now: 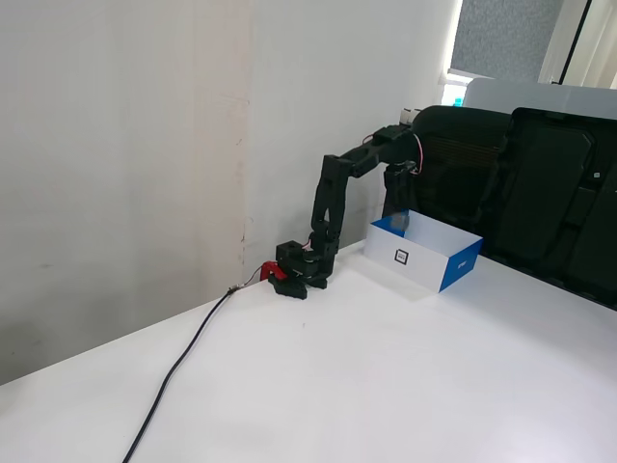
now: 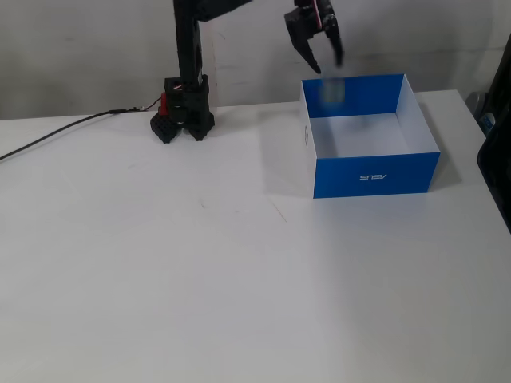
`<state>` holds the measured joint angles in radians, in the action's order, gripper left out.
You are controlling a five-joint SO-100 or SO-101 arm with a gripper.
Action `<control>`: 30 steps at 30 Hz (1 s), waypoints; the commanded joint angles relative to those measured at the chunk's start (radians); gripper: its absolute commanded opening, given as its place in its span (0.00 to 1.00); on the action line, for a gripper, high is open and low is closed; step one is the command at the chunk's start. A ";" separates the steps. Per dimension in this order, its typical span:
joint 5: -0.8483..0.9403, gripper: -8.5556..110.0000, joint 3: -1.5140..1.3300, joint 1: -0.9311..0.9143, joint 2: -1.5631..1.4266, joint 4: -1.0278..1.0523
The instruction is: Grasp the gray block and put it in the box.
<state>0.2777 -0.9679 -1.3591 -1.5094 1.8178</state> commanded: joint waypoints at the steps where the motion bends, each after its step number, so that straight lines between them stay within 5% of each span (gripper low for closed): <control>1: -0.005 0.36 0.097 0.028 0.009 0.021; 10: -0.005 0.39 0.127 0.064 0.020 0.032; 23: -0.017 0.08 -0.044 0.150 -0.133 0.031; 30: -0.071 0.07 -0.219 0.337 -0.293 -0.035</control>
<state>0.2240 -1.1597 -1.0968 -1.6720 1.8116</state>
